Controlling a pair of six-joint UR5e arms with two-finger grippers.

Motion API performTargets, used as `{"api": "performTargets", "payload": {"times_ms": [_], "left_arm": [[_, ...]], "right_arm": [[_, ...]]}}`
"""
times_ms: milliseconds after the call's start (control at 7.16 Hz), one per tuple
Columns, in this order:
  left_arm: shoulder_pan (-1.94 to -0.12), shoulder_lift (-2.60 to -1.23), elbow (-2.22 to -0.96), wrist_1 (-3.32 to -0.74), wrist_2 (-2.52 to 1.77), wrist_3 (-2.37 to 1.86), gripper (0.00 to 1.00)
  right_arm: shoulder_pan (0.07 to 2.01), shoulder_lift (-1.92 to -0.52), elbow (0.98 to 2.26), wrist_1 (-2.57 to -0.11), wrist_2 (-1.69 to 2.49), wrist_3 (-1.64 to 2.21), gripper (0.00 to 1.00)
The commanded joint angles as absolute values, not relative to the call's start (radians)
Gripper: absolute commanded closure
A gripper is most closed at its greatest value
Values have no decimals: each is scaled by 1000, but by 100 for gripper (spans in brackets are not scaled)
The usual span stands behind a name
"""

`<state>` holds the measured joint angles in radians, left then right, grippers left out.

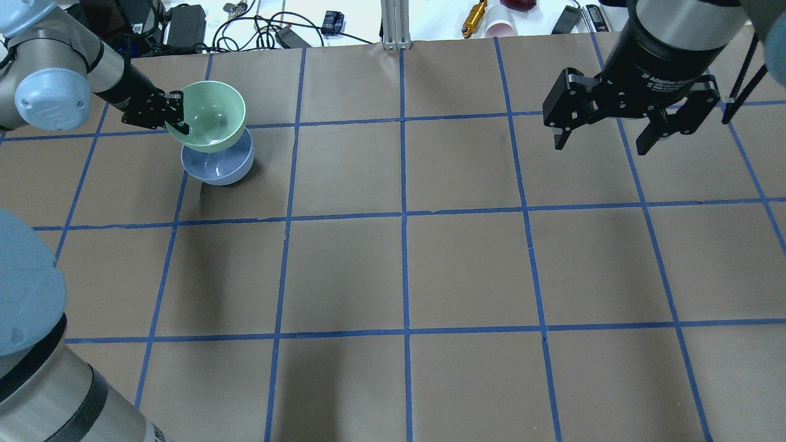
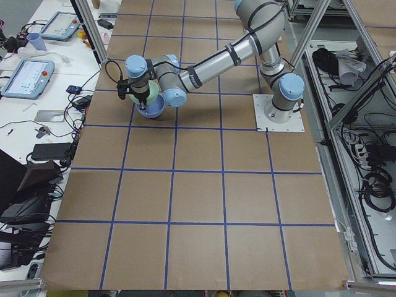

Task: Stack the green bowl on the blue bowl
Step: 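Lower the green bowl into the blue bowl with the left gripper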

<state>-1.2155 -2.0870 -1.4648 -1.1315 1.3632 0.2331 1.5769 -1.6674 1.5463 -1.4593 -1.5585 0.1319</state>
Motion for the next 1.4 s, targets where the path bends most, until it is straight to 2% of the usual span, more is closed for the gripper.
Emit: {"api": "performTargets", "payload": {"times_ms": [0,1257], "left_arm": [[-1216,-2086,-1471,-1138,1382,235,100],[-1216,-2092,-1476,-1169,1425,239,100]], "right_arm": [[1577,-1667,1546,-1460,-1559,132,0],[1577,-1667,1548,-1460,-1559,132,0]]}}
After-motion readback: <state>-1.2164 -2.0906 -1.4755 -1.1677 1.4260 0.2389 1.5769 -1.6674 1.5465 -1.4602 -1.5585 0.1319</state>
